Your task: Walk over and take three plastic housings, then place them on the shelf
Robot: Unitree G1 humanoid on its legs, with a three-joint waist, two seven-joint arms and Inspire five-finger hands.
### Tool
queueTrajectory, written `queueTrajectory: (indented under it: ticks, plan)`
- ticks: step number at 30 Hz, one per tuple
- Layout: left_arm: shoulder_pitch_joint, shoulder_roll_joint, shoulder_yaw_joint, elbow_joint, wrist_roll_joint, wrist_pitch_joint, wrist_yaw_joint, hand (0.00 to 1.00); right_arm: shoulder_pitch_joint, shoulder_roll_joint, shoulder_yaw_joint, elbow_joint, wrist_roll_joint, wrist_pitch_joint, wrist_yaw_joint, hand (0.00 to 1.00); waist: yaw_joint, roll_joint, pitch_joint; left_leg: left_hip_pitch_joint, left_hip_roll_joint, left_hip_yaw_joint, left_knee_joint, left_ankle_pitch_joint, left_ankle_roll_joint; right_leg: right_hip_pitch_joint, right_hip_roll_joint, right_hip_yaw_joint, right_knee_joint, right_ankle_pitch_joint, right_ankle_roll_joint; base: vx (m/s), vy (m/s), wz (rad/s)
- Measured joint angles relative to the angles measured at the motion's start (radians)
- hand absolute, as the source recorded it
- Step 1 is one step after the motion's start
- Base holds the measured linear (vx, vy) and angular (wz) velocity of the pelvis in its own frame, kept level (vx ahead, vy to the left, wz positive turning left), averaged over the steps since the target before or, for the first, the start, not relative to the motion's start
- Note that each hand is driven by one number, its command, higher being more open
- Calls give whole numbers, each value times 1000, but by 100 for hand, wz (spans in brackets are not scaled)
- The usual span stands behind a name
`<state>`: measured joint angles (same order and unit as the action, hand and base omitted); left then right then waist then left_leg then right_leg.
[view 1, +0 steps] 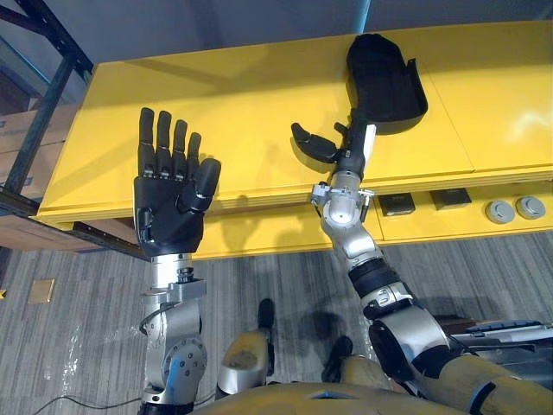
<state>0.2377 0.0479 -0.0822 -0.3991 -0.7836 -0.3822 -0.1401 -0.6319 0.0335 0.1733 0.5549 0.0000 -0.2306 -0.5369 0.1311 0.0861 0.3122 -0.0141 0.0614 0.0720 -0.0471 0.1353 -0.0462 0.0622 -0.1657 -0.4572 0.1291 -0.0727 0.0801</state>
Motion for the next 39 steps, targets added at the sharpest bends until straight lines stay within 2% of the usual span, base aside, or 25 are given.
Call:
queueTrajectory:
  ticks: [3,6,8,10,12,14,16,18,20,22,24,26,27,30,32,33,34,37,39]
  plan:
    - [1,0,0,1,0,0,-18,100,63,0,69,-41,58,-49,89,100,-1,-3,-24,4,3,3,-11,0,0,9,10,1,-29,11,0,33,-36,-3]
    - [8,0,1,1,3,-5,-47,100,240,0,232,-229,113,-93,223,100,-8,-13,-44,13,6,19,-20,-6,-3,23,22,17,-69,32,1,64,-42,-18]
    - [9,1,1,1,6,-5,-49,100,348,0,325,-342,139,-106,298,100,-17,-26,-56,30,10,45,-28,-13,-6,34,29,38,-92,42,2,36,-17,-35]
    - [9,2,-1,1,30,-5,-53,100,459,-20,414,-478,183,-110,385,100,-38,-53,-78,48,16,86,-28,-27,-8,34,33,77,-105,50,0,33,-1,-47]
    - [10,10,-3,1,46,-5,-58,100,535,-29,417,-574,207,-110,415,100,-58,-75,-98,60,20,122,-27,-39,-10,33,36,108,-116,57,0,15,5,-53]
    - [10,13,-13,1,46,-5,-61,100,621,-31,377,-661,215,-110,419,100,-84,-90,-117,69,22,155,-27,-49,-10,24,37,140,-116,61,1,14,11,-55]
    - [9,15,-39,1,46,-5,-63,100,720,-40,265,-727,209,-108,407,100,-112,-98,-133,93,21,209,-28,-67,-9,21,41,193,-129,69,6,10,18,-63]
    - [7,21,-68,1,46,-4,-76,100,779,-39,171,-734,199,-101,366,100,-138,-97,-157,95,21,249,-28,-75,-8,8,43,231,-142,88,7,20,36,-64]
    - [-1,26,-113,1,46,-3,-90,100,840,-39,54,-734,200,-72,308,100,-169,-92,-163,102,20,293,-27,-81,-7,-6,45,276,-153,102,11,40,39,-67]
    - [-5,32,-157,1,46,6,-90,100,916,-41,-31,-734,199,-66,266,100,-197,-86,-164,116,22,340,-26,-94,-10,-17,49,325,-152,109,14,37,28,-74]
    - [-7,39,-199,1,49,17,-70,100,1000,-55,-101,-738,189,-65,252,100,-228,-77,-169,140,30,398,-18,-115,-15,-21,59,386,-152,115,15,53,20,-95]
    - [-33,61,-231,9,95,17,-28,100,1096,-79,-176,-782,163,-60,238,100,-277,-66,-174,145,47,470,34,-160,-24,-38,71,458,-152,123,17,26,9,-97]
    - [-46,67,-239,16,108,16,-15,100,1116,-84,-196,-795,163,-60,235,100,-287,-63,-176,144,54,490,53,-173,-28,-43,75,476,-152,126,19,-1,-11,-92]
    - [-96,75,-243,65,185,16,61,100,1167,-99,-265,-815,163,-73,224,100,-333,-56,-173,136,100,552,187,-250,-32,-51,104,553,-167,137,13,-47,-38,-84]
    - [-95,78,-221,71,208,15,119,100,1170,-103,-281,-817,169,-84,240,100,-327,-57,-172,81,129,431,331,-284,14,-69,117,626,-178,146,1,-73,-72,-115]
    - [-81,73,-187,65,207,15,157,100,1163,-115,-279,-826,175,-93,275,100,-322,-41,-170,28,133,291,429,-308,53,-83,131,668,-176,149,-13,-35,-38,-141]
    - [-51,65,-147,49,207,15,186,100,1156,-132,-268,-830,178,-109,313,100,-308,-26,-163,-12,124,154,491,-343,69,-105,138,707,-176,149,-23,-42,28,-150]
    - [25,63,-84,4,238,15,205,100,1131,-174,-217,-829,214,-113,364,100,-259,29,-176,-10,97,5,486,-380,59,-152,155,714,-172,173,-35,-67,144,-118]
    - [34,55,-68,-13,248,15,185,100,1112,-174,-162,-817,225,-109,366,100,-249,33,-175,-9,75,-4,455,-383,54,-176,141,705,-162,189,-21,-56,95,-9]
